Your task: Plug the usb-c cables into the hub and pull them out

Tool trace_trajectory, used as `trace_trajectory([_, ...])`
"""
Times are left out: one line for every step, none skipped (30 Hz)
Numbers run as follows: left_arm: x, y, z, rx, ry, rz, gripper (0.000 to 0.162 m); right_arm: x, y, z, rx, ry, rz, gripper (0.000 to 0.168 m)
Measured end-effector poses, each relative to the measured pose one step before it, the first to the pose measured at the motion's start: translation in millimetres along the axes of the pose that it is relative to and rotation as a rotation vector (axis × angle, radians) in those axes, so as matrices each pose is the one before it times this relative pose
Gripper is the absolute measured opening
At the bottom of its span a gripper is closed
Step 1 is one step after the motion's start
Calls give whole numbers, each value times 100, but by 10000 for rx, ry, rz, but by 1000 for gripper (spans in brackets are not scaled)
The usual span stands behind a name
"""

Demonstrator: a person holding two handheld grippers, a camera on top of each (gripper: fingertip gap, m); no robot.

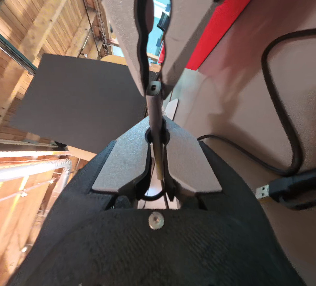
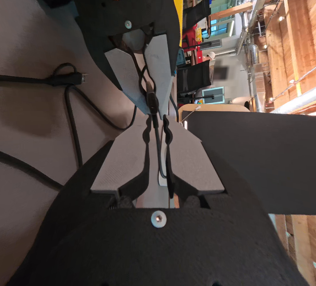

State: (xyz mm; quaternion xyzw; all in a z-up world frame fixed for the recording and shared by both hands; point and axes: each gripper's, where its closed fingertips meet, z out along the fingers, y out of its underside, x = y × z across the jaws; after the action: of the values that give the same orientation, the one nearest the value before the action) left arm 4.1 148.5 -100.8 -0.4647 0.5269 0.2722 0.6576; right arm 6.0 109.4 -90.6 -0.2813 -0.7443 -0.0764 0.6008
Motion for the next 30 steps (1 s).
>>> trace_trajectory([115, -15, -32, -27, 11, 259, 5, -49, 266, -8, -198, 23, 15, 12])
trace_trajectory([73, 15, -20, -25, 25, 177, 4, -69, 130, -38, -104, 3, 127, 13])
trace_trajectory([-105, -118, -70, 50, -55, 119, 4, -21, -8, -94, 22, 24, 132, 13])
trace_trajectory([-242, -221, -74, 82, -116, 94, 4, -12, 32, -79, 37, 11, 89, 13])
trace_trajectory([-129, -248, -51, 72, -81, 135, 4, 3, 176, 24, -45, -4, 39, 15])
trace_trajectory([80, -300, -12, 100, -12, 166, 4, -73, 273, 156, -119, -43, -26, 17])
trace_trajectory([396, -253, 25, 87, 139, 109, 4, -136, 162, 189, -76, -60, -93, 20])
trace_trajectory([442, -82, 92, 3, 161, -31, 4, -262, 42, 152, -23, -118, -184, 19])
trace_trajectory([95, 165, 102, -96, -2, -217, 4, -361, 93, 131, -88, -147, -189, 12])
trace_trajectory([-64, 155, 57, -29, -11, -443, 4, -137, 92, 151, -105, 13, -101, 4])
trace_trajectory([100, 201, 47, -16, 179, -644, 5, 11, 201, 191, -164, 93, -58, 4])
trace_trajectory([19, 267, 17, -56, 202, -726, 7, 112, 491, 252, -347, 116, -13, 4])
trace_trajectory([-138, 193, -32, -22, 188, -744, 11, 338, 668, 296, -416, 229, 9, 4])
trace_trajectory([-354, 56, -109, 82, 97, -806, 13, 458, 658, 291, -329, 284, 32, 4])
trace_trajectory([-639, -149, -230, 165, -44, -726, 14, 491, 644, 300, -282, 284, 127, 5])
trace_trajectory([-471, -325, -316, 233, 96, -740, 16, 318, 620, 285, -264, 165, 198, 5])
trace_trajectory([139, -495, -335, 350, 493, -946, 18, 176, 471, 238, -172, 94, 186, 5])
trace_trajectory([443, -521, -337, 372, 680, -1033, 19, 111, 335, 182, -101, 132, 133, 4])
trace_trajectory([-281, -125, -147, 61, 190, -1033, 21, -53, 211, 137, -60, 109, 43, 4])
trace_trajectory([-414, 55, -92, -61, 104, -899, 21, -38, 96, 86, -26, 193, -46, 5])
trace_trajectory([-224, -97, -132, 93, 243, -821, 21, -43, 27, 62, -14, 223, -92, 5])
trace_trajectory([-335, -131, -149, 119, 169, -900, 20, -148, 0, 78, -25, 135, -94, 5])
trace_trajectory([147, -115, -153, 78, 498, -958, 15, -152, 57, 103, -83, 103, -11, 5])
trace_trajectory([626, -92, -135, 54, 815, -1005, 14, -269, 57, 114, -80, -29, 71, 4])
trace_trajectory([323, 46, -53, -10, 575, -1041, 15, -154, 121, 135, -92, 3, 148, 5])
trace_trajectory([55, 441, 24, -205, 372, -1020, 15, 24, 90, 99, -49, 74, 161, 5])
trace_trajectory([21, 812, 100, -415, 382, -989, 16, 208, 68, 51, -20, 168, 137, 5])
trace_trajectory([17, 695, 175, -390, 410, -994, 16, 292, 22, 7, -6, 217, 23, 5])
trace_trajectory([7, 387, 202, -193, 429, -1053, 20, 273, -114, -44, 55, 235, -119, 5])
trace_trajectory([-81, 153, 162, -27, 394, -1074, 26, 227, -211, -70, 98, 232, -203, 5])
